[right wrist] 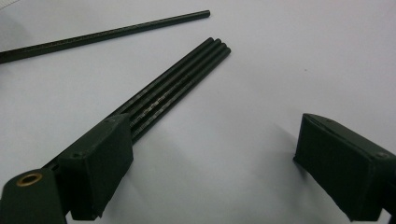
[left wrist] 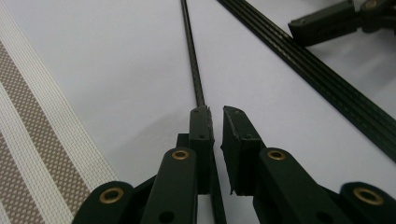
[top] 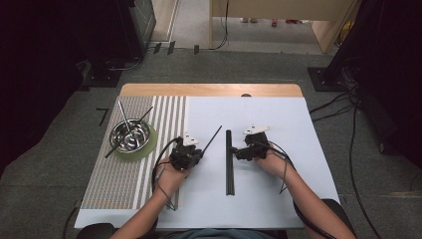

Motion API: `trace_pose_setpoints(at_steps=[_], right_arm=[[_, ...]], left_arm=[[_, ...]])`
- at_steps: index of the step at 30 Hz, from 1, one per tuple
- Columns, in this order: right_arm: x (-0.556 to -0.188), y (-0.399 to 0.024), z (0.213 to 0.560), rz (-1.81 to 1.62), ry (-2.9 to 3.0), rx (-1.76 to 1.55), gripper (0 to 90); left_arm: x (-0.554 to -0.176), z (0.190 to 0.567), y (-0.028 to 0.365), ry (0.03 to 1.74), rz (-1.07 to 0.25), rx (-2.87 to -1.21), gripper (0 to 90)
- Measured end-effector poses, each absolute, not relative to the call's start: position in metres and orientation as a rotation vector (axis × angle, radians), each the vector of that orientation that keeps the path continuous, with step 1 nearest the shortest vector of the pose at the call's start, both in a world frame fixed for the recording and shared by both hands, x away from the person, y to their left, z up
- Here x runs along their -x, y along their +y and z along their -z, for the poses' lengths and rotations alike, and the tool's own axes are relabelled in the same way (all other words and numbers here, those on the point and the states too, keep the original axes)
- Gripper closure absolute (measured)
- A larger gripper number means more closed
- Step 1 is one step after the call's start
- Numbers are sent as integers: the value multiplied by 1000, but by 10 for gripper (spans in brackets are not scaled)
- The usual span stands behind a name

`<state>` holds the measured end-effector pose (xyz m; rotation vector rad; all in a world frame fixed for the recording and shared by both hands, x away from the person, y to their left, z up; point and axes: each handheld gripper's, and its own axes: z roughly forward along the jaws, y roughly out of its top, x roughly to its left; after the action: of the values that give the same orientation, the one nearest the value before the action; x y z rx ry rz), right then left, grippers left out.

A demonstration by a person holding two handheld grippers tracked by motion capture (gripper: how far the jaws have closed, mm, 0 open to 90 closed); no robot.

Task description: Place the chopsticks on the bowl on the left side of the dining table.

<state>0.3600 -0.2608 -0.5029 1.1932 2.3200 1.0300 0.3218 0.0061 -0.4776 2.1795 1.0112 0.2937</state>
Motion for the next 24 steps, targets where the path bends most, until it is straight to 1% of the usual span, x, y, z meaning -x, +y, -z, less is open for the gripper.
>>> trace_pose_setpoints(at_steps=[4,7,9,15,24], right_arm=[[-360,-261,503,-1030,2320,-1194,110],[-360,-261,503,-1030,2320,-1193,110],[-360,-261,503,-1029,2320,-1193,110],[-360,-261,503,-1029,2320,-1194,109],[-360,-261,503,-1028,2320,-1195,109]], left_arm=[[-319,480,8,1024,-297,-2175,843],[-320,484,7,1040,-308,-2205,856],[-319,486,8,1046,-309,-2176,853],[-318,487,6,1028,-341,-2185,853],[-321,485,6,1014,-322,-2194,867]])
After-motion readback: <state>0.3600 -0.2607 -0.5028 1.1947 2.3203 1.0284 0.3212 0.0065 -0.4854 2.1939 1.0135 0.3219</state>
